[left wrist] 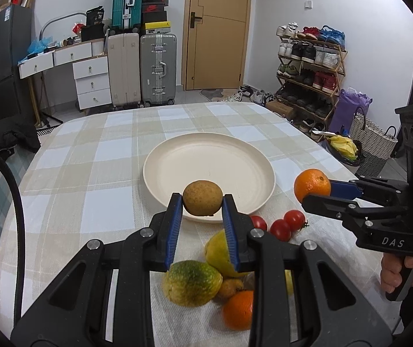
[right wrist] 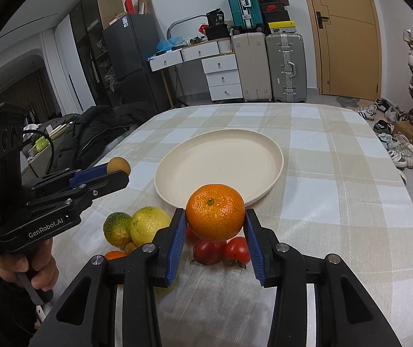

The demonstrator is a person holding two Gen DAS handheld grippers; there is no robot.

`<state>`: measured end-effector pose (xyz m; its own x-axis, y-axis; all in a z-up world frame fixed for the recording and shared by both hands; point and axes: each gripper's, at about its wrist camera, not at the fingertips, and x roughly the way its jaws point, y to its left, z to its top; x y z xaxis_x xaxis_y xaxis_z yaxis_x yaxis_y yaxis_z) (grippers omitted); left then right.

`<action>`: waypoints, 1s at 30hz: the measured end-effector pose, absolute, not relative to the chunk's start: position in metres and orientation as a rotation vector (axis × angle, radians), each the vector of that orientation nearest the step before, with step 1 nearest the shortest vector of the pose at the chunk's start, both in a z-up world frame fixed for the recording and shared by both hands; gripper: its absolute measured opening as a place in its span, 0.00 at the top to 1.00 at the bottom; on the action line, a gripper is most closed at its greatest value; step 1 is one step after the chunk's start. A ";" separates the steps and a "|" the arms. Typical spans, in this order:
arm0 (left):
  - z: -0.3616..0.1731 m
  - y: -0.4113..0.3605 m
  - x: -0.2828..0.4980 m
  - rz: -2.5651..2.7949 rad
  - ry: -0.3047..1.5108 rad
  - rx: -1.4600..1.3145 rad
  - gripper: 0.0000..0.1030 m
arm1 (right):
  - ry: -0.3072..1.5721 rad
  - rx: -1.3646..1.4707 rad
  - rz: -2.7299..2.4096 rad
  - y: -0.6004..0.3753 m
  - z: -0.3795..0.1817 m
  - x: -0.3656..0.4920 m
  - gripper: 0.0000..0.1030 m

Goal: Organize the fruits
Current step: 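Lift and carry the kiwi in the left tool while the right tool carries the orange to the plate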

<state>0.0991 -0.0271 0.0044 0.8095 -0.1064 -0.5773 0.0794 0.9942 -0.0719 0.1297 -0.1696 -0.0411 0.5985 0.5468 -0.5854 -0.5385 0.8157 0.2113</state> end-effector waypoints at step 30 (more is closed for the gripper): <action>-0.040 -0.041 0.197 -0.077 0.796 0.007 0.75 | 0.791 0.041 0.596 -0.145 -0.064 0.205 0.60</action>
<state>0.1967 -0.0408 -0.0405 0.6971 -0.0663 -0.7139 0.0715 0.9972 -0.0229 0.2052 -0.1447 -0.0640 0.5483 0.5177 -0.6568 -0.4880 0.8358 0.2515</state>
